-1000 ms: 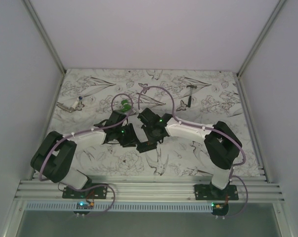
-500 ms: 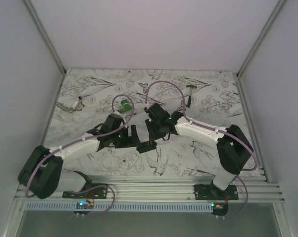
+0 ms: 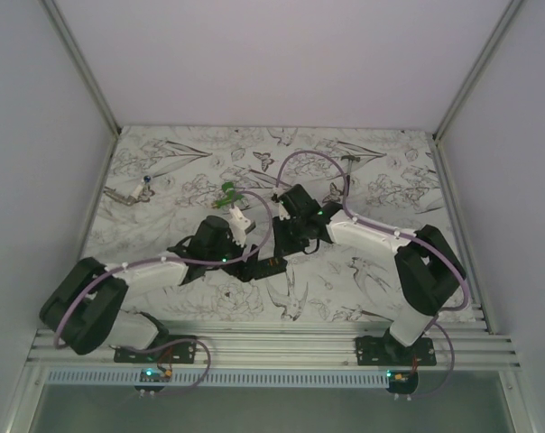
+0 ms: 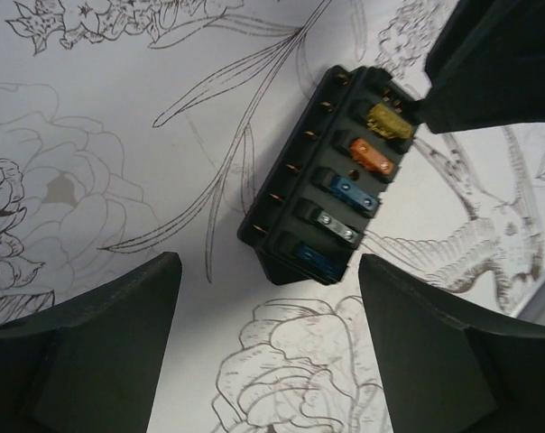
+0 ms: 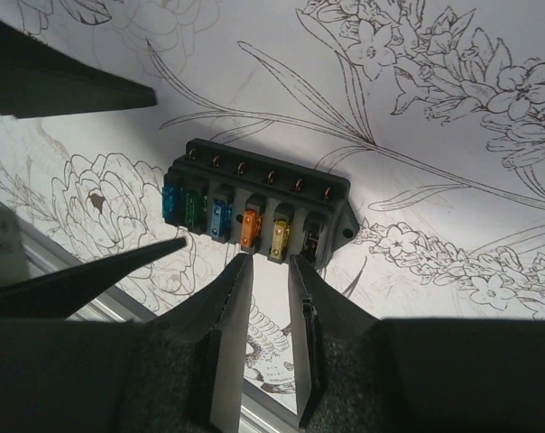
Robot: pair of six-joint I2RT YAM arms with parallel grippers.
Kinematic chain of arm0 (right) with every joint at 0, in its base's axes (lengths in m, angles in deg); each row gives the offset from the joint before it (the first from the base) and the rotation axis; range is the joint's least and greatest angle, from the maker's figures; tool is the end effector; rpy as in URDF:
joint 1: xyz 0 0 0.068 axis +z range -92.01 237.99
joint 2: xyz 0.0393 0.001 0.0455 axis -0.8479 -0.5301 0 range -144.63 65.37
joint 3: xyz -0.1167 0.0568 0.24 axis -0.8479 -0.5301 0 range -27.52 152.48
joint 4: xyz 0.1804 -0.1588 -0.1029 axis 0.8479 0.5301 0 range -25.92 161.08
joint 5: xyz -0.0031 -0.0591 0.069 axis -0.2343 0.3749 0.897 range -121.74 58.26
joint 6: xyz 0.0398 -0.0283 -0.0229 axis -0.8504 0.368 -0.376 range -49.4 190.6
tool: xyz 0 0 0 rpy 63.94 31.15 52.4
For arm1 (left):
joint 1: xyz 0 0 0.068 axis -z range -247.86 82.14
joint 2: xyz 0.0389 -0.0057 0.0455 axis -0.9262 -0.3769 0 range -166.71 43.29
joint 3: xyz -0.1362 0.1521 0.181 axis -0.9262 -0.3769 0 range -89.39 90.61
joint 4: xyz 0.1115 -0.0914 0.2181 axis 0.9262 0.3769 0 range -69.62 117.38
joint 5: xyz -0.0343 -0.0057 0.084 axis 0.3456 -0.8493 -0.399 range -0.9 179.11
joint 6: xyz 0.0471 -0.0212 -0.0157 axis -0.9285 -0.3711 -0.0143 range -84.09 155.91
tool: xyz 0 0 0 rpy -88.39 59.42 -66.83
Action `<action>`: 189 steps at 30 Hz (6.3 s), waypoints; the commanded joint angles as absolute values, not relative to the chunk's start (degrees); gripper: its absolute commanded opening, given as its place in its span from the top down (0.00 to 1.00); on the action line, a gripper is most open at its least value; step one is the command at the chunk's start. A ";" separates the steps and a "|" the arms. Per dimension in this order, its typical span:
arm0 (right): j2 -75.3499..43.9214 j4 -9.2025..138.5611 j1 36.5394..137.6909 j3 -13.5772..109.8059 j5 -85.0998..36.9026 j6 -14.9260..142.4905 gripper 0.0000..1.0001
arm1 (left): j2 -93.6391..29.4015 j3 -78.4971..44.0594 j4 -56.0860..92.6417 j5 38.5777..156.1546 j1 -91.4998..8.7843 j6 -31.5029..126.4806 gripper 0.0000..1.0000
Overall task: Snap on the fuse box
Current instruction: Install the fuse at the fuse box base.
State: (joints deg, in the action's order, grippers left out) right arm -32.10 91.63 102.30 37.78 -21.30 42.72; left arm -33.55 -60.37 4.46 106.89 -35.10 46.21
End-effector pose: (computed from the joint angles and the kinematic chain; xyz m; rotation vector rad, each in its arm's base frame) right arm 0.2451 0.2480 0.2015 -0.4601 2.7107 0.6410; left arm 0.2130 -0.1500 0.1722 0.6127 2.1093 -0.7645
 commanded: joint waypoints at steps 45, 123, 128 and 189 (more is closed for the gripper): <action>-39.98 97.96 100.43 41.12 -22.68 42.61 1.00 | -46.95 -61.27 -6.95 117.07 -34.22 44.23 0.53; -40.15 105.69 107.47 51.16 -32.05 53.28 0.85 | -24.57 -63.40 12.37 99.41 -35.81 84.94 0.10; -41.62 106.59 107.39 52.02 -31.67 53.02 0.87 | -25.71 -62.90 12.71 100.14 -36.42 85.21 0.10; -50.21 112.08 106.90 43.57 -31.73 48.72 1.00 | -41.80 -55.97 11.42 108.85 -37.41 95.49 0.69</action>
State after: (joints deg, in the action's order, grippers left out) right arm -43.73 109.34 106.96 51.09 -28.47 49.49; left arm -40.98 -55.78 10.05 108.79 -37.49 94.98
